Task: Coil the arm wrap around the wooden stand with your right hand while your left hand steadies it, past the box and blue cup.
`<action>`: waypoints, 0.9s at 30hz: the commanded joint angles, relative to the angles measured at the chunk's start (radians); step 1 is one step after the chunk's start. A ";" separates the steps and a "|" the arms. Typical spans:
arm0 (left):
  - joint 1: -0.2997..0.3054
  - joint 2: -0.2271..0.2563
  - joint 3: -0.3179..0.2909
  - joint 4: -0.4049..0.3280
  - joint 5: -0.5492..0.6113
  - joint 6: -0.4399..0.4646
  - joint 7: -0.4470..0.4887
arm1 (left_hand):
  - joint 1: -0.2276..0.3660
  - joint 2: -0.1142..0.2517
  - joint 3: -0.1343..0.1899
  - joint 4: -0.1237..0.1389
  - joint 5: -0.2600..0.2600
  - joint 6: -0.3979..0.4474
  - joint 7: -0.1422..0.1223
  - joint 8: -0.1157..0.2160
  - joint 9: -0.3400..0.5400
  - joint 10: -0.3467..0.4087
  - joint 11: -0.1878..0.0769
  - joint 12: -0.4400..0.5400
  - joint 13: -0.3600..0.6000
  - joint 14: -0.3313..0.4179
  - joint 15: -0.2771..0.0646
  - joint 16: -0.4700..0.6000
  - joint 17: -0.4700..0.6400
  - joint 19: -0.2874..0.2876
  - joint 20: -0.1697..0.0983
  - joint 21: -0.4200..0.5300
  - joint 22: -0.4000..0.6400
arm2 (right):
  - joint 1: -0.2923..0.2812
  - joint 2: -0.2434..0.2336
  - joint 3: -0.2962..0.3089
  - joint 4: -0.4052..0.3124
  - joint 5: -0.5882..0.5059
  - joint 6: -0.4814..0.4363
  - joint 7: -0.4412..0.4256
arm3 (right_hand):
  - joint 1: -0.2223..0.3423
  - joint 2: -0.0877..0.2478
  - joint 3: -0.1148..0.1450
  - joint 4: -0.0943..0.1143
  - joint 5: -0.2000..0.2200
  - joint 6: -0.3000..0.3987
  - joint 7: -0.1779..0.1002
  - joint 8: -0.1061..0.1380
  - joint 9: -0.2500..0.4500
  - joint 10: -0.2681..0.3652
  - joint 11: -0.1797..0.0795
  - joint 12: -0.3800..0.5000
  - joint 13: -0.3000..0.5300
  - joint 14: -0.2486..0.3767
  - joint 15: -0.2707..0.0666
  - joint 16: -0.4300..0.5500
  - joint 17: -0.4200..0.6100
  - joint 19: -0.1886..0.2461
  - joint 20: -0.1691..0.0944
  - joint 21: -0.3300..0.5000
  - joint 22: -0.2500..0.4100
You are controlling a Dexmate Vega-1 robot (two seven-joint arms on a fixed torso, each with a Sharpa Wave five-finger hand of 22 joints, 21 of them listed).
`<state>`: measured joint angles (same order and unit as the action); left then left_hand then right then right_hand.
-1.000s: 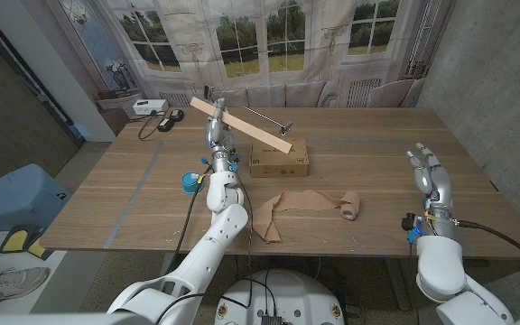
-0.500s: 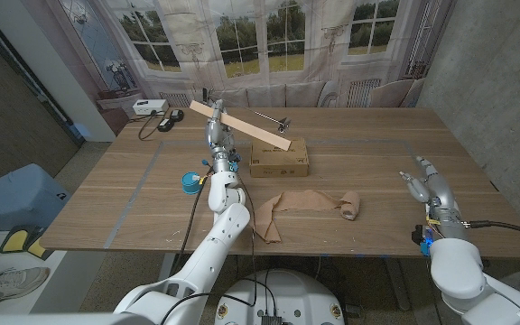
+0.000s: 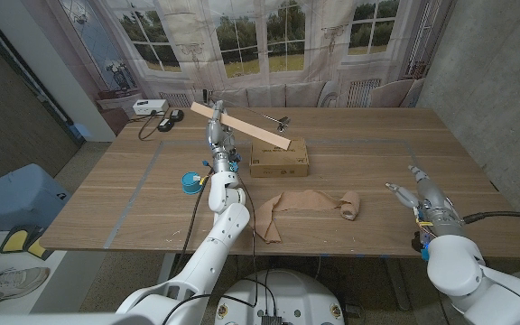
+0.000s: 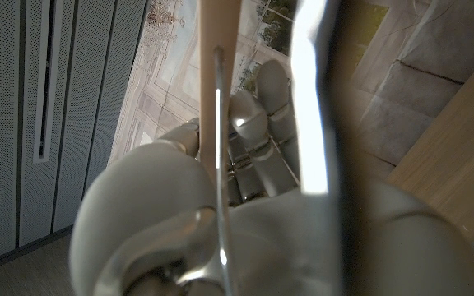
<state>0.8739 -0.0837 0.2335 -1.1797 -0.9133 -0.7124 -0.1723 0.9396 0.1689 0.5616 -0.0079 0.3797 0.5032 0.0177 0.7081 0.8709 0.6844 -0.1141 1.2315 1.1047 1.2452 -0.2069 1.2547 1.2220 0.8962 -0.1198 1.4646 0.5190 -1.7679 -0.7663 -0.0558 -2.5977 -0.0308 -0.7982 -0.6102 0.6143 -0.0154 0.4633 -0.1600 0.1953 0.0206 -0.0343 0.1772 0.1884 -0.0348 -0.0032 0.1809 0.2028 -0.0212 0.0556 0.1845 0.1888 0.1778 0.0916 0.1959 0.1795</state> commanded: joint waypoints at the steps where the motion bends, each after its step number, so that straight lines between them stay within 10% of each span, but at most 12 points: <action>1: 0.015 -0.001 -0.008 -0.026 0.000 0.026 0.000 | -0.002 0.011 0.177 0.165 0.002 -0.001 0.001 0.001 -0.010 -0.001 -0.006 0.209 0.134 -0.003 -0.001 0.005 0.003 -0.002 -0.093 0.006 0.002 | 0.196 -0.118 -0.216 -0.077 -0.017 -0.450 0.019 | 0.004 -0.011 -0.007 0.003 -0.002 -0.021 -0.009 -0.001 0.005 -0.028 -0.001 -0.002 0.001 -0.025 0.008 -0.003 0.001 -0.015 -0.001 0.000 0.002; 8: 0.023 -0.007 -0.011 -0.040 -0.004 0.026 0.001 | -0.007 0.011 0.180 0.164 0.000 -0.001 0.001 0.003 -0.013 -0.005 -0.006 0.220 0.134 -0.004 -0.001 0.007 0.003 -0.002 -0.092 0.010 -0.001 | 0.364 -0.162 -0.379 -0.082 0.001 -0.598 0.021 | 0.004 -0.015 -0.011 0.003 -0.001 -0.034 -0.014 0.000 0.005 -0.043 -0.003 -0.001 0.001 -0.043 0.006 -0.005 0.002 -0.022 -0.005 -0.001 0.002; 27: 0.019 -0.063 -0.021 0.018 0.046 -0.120 0.041 | -0.017 0.011 0.189 0.163 -0.004 -0.005 0.000 0.008 -0.015 -0.013 -0.005 0.247 0.133 -0.006 -0.001 0.011 0.003 -0.007 -0.093 0.019 -0.008 | 0.631 -0.248 -0.607 -0.008 0.000 -0.598 0.222 | 0.030 -0.016 -0.014 -0.001 0.005 -0.105 -0.033 0.000 0.006 -0.111 -0.004 -0.002 0.002 -0.094 0.004 -0.005 0.002 -0.040 -0.026 -0.001 0.002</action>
<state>0.8990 -0.1123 0.2164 -1.2096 -0.9099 -0.7385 -0.1586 0.9275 0.1751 0.5708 -0.0148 0.3767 0.4980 0.0123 0.7191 0.8709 0.6735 -0.1104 1.2426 1.1047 1.2452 -0.2068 1.2625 1.2222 0.8964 -0.1198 1.4764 0.5096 -1.2803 -0.9728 -0.5355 -2.6397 -0.0210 -1.3630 -0.5184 0.6349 -0.0299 0.4480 -0.1590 0.1954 -0.0740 -0.0681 0.1734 0.1883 -0.1363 -0.0085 0.1770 0.2026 -0.1060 0.0587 0.1806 0.1886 0.1383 0.0666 0.1959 0.1793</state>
